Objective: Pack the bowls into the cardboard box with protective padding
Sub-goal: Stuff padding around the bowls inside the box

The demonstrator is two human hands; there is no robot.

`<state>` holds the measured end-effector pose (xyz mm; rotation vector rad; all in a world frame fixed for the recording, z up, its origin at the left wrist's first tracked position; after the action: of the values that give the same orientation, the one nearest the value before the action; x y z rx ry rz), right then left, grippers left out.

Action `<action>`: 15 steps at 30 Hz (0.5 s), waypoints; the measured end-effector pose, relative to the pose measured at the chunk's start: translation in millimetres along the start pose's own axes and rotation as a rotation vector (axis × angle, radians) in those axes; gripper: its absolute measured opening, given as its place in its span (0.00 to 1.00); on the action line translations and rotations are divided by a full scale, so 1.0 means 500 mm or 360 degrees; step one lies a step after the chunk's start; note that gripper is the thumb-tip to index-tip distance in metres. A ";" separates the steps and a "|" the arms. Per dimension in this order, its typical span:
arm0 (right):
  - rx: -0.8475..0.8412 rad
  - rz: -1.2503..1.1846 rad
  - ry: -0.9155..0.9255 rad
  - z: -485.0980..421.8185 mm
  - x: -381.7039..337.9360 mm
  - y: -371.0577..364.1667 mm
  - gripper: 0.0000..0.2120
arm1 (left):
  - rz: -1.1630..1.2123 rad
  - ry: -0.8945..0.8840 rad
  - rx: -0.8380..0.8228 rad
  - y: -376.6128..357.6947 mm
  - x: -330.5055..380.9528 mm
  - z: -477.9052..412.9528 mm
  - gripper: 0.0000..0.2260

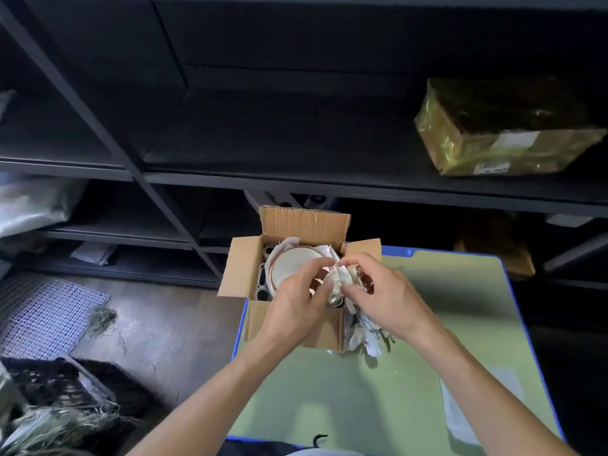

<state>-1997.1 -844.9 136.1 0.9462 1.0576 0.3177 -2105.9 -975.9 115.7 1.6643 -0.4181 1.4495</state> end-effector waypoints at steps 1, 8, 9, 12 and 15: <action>0.0000 0.0009 -0.0007 -0.007 -0.009 -0.005 0.13 | 0.0012 0.0004 0.0015 0.012 -0.005 -0.004 0.11; -0.0017 -0.0050 0.0010 -0.077 -0.087 -0.041 0.14 | 0.0106 -0.0036 0.0079 0.111 -0.044 -0.018 0.11; -0.0025 -0.0069 0.0018 -0.088 -0.098 -0.047 0.15 | 0.0136 -0.0032 0.0069 0.127 -0.046 -0.018 0.13; -0.0040 -0.0090 0.0033 -0.115 -0.130 -0.068 0.15 | 0.0164 0.0009 0.0031 0.164 -0.052 -0.017 0.18; -0.0044 -0.0094 0.0045 -0.132 -0.154 -0.087 0.15 | 0.0148 0.0082 0.0104 0.190 -0.070 -0.019 0.14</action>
<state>-2099.7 -885.9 137.4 0.8865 1.1022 0.2970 -2190.2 -1032.3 119.2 1.6742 -0.4284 1.5863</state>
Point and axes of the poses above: each hand's wrist, its own z-axis away from the middle knuckle, its own y-axis out of the back of the hand, x = y × z, the point moved 3 cm from there along -z, towards the middle knuckle, and after that the axes turned 8 degrees about z, right-handed, at the moved point
